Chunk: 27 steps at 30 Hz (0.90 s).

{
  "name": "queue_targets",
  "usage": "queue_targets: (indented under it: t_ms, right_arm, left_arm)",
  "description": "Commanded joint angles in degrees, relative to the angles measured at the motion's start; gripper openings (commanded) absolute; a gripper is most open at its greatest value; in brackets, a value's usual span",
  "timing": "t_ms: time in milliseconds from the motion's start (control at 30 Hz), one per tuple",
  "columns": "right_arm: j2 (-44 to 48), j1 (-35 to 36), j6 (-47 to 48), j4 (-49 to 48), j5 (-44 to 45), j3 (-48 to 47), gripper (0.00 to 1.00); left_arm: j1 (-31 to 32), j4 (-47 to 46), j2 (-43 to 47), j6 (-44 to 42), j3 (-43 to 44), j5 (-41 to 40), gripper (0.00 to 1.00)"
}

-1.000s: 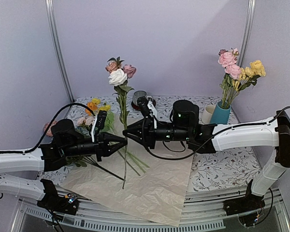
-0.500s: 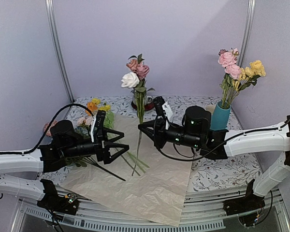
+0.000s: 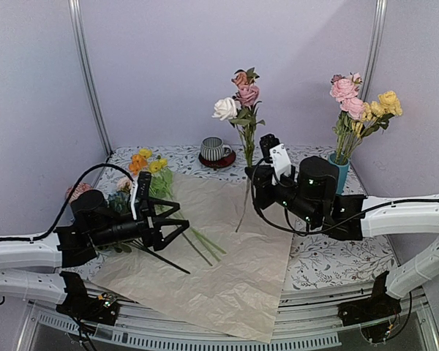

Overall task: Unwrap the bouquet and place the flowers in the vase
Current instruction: Place the fake flower in the vase.

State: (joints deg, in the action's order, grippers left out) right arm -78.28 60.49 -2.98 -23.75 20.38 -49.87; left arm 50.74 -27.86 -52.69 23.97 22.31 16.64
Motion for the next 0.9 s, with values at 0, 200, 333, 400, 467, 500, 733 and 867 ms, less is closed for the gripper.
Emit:
queue_targets:
  t_ms: [0, 200, 333, 400, 467, 500, 733, 867]
  right_arm:
    - [4.83, -3.45, 10.23, 7.16, 9.83, -3.96, 0.02]
    - [10.83, -10.83, 16.14, 13.45, 11.17, -9.41, 0.02]
    - [13.46, -14.37, 18.8, 14.04, 13.45, -11.12, 0.02]
    - [14.4, -15.71, 20.42, 14.56, 16.14, -12.49, 0.02]
    - [15.18, -17.69, 22.01, 15.56, 18.04, -14.01, 0.02]
    - [15.67, -18.51, 22.31, 16.61, 18.33, -14.82, 0.02]
    - [18.15, -24.22, 21.13, 20.61, 17.63, -17.85, 0.02]
    - [17.64, -26.23, 19.3, 21.72, 16.71, -18.4, 0.02]
  left_arm:
    - [0.63, -2.27, 2.78, 0.73, -2.33, -1.81, 0.97]
    - [0.6, -3.43, 4.85, 1.63, -5.36, -2.18, 0.96]
    - [0.62, -3.19, 6.44, 1.68, -6.11, -2.12, 0.96]
    - [0.59, -2.77, 7.1, 1.55, -6.29, -2.29, 0.96]
    - [0.64, -2.28, 7.64, 1.14, -6.34, -2.55, 0.96]
    - [0.65, -2.07, 7.82, 1.06, -6.33, -2.71, 0.96]
    - [0.63, -2.32, 7.54, 0.6, -6.49, -3.17, 0.96]
    - [0.59, -2.55, 6.86, 0.53, -6.27, -2.9, 0.95]
